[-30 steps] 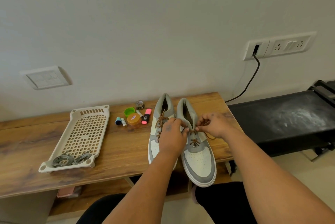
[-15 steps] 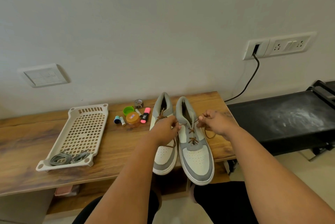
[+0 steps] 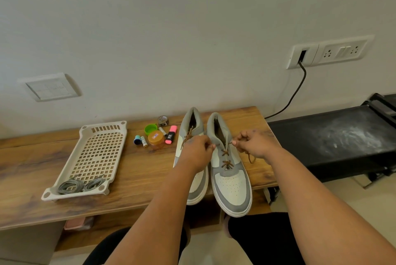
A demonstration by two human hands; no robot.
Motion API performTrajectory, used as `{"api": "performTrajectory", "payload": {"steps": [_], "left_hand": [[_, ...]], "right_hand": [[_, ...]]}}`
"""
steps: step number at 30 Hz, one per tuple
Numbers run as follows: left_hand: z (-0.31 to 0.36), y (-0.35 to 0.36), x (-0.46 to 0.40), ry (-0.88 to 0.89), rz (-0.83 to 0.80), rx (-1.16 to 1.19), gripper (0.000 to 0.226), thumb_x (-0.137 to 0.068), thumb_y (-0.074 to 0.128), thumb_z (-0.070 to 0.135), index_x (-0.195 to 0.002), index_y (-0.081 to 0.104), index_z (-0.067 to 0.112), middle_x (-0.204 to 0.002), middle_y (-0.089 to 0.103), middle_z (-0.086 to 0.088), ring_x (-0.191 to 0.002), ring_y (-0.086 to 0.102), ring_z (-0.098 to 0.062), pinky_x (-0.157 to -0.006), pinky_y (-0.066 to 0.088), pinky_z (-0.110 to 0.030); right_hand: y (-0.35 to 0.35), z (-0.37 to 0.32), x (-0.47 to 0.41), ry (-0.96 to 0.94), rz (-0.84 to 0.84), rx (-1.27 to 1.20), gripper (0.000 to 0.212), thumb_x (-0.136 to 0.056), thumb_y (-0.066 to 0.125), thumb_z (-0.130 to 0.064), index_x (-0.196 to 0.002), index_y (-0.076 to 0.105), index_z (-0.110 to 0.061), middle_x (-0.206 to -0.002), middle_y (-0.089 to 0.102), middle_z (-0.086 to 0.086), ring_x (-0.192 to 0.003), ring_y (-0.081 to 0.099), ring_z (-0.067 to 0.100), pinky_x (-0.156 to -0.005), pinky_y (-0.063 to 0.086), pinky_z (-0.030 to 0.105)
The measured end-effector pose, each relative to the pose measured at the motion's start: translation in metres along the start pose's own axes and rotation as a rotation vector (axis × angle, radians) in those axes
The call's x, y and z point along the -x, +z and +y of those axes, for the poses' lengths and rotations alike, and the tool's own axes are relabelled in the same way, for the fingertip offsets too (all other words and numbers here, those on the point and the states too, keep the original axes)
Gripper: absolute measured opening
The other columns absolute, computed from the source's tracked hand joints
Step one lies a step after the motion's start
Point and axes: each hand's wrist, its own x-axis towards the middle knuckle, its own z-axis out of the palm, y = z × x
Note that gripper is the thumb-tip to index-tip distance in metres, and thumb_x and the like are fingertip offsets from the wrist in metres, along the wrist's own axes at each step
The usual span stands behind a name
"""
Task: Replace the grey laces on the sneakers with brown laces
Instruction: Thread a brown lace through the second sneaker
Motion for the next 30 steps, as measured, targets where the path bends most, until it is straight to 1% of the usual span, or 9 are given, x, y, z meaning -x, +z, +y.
{"api": "performTrajectory", "payload": {"steps": [4, 9, 14, 18, 21, 23, 25, 28, 30], "left_hand": [[0.009, 0.008, 0.014, 0.094, 0.157, -0.187, 0.028, -0.090, 0.068, 0.030, -0.114, 0.058, 0.019, -0.120, 0.047, -0.001, -0.113, 0.044, -0.018, -0.097, 0.046, -0.035], [0.013, 0.017, 0.024, 0.006, -0.084, 0.016, 0.015, -0.085, 0.075, 0.028, -0.093, 0.067, 0.019, -0.095, 0.063, 0.005, -0.090, 0.057, -0.010, -0.067, 0.039, -0.018], [0.014, 0.020, 0.027, -0.140, -0.176, 0.210, 0.007, -0.090, 0.069, 0.023, -0.087, 0.064, 0.020, -0.077, 0.059, 0.009, -0.071, 0.050, -0.004, -0.060, 0.039, -0.019], [0.013, 0.018, 0.025, -0.044, 0.030, 0.215, 0.004, -0.094, 0.063, 0.020, -0.091, 0.060, 0.018, -0.089, 0.058, 0.006, -0.080, 0.053, -0.008, -0.078, 0.046, -0.027], [0.010, 0.006, 0.014, 0.094, 0.320, -0.067, 0.028, -0.095, 0.060, 0.028, -0.121, 0.057, 0.018, -0.121, 0.053, 0.001, -0.113, 0.048, -0.018, -0.099, 0.040, -0.031], [0.007, -0.001, 0.007, 0.090, 0.240, -0.250, 0.033, -0.100, 0.051, 0.036, -0.129, 0.054, 0.020, -0.129, 0.055, 0.000, -0.127, 0.043, -0.021, -0.115, 0.026, -0.040], [0.008, -0.003, 0.006, 0.013, 0.101, -0.288, 0.026, -0.103, 0.042, 0.037, -0.113, 0.060, 0.021, -0.118, 0.063, -0.001, -0.126, 0.046, -0.023, -0.121, 0.008, -0.047], [0.012, -0.001, 0.009, -0.058, 0.037, -0.239, 0.027, -0.105, 0.037, 0.033, -0.102, 0.059, 0.018, -0.097, 0.065, -0.002, -0.105, 0.058, -0.024, -0.117, 0.022, -0.047], [0.022, -0.007, 0.012, -0.108, -0.015, -0.089, 0.030, -0.105, 0.039, 0.031, -0.103, 0.062, 0.011, -0.087, 0.061, -0.003, -0.087, 0.060, -0.022, -0.091, 0.046, -0.038]], "right_hand": [[-0.003, -0.002, 0.000, 0.021, 0.066, -0.010, 0.013, -0.097, 0.058, -0.027, -0.108, 0.060, -0.020, -0.099, 0.066, 0.001, -0.088, 0.063, 0.014, -0.076, 0.049, 0.029], [-0.003, -0.004, 0.008, 0.038, 0.024, 0.090, 0.010, -0.095, 0.061, -0.021, -0.105, 0.062, -0.019, -0.099, 0.064, -0.002, -0.083, 0.056, 0.007, -0.061, 0.039, 0.020], [-0.001, -0.007, 0.014, 0.028, -0.049, 0.120, 0.013, -0.088, 0.071, -0.018, -0.101, 0.069, -0.020, -0.101, 0.065, -0.005, -0.091, 0.058, 0.010, -0.062, 0.045, 0.021], [0.003, -0.004, 0.011, 0.054, -0.019, 0.020, 0.009, -0.095, 0.061, -0.020, -0.102, 0.066, -0.018, -0.100, 0.067, 0.002, -0.088, 0.063, 0.014, -0.082, 0.055, 0.037], [-0.003, -0.011, 0.012, 0.072, 0.067, -0.045, 0.021, -0.100, 0.051, -0.026, -0.119, 0.059, -0.019, -0.113, 0.061, 0.004, -0.096, 0.058, 0.020, -0.085, 0.053, 0.041], [-0.007, -0.019, 0.016, 0.098, 0.062, 0.119, 0.029, -0.103, 0.046, -0.031, -0.126, 0.058, -0.020, -0.124, 0.057, 0.005, -0.110, 0.054, 0.024, -0.087, 0.046, 0.036], [-0.009, -0.029, 0.021, 0.162, -0.041, 0.310, 0.032, -0.105, 0.039, -0.031, -0.122, 0.064, -0.020, -0.127, 0.055, 0.007, -0.113, 0.054, 0.026, -0.089, 0.045, 0.035], [-0.006, -0.036, 0.025, 0.245, -0.176, 0.052, 0.030, -0.105, 0.042, -0.029, -0.100, 0.068, -0.015, -0.089, 0.057, 0.006, -0.069, 0.052, 0.016, -0.064, 0.045, 0.030], [-0.003, -0.039, 0.028, 0.325, -0.203, -0.331, 0.029, -0.104, 0.043, -0.027, -0.091, 0.063, -0.009, -0.070, 0.056, 0.002, -0.058, 0.050, 0.012, -0.057, 0.046, 0.025]]}}
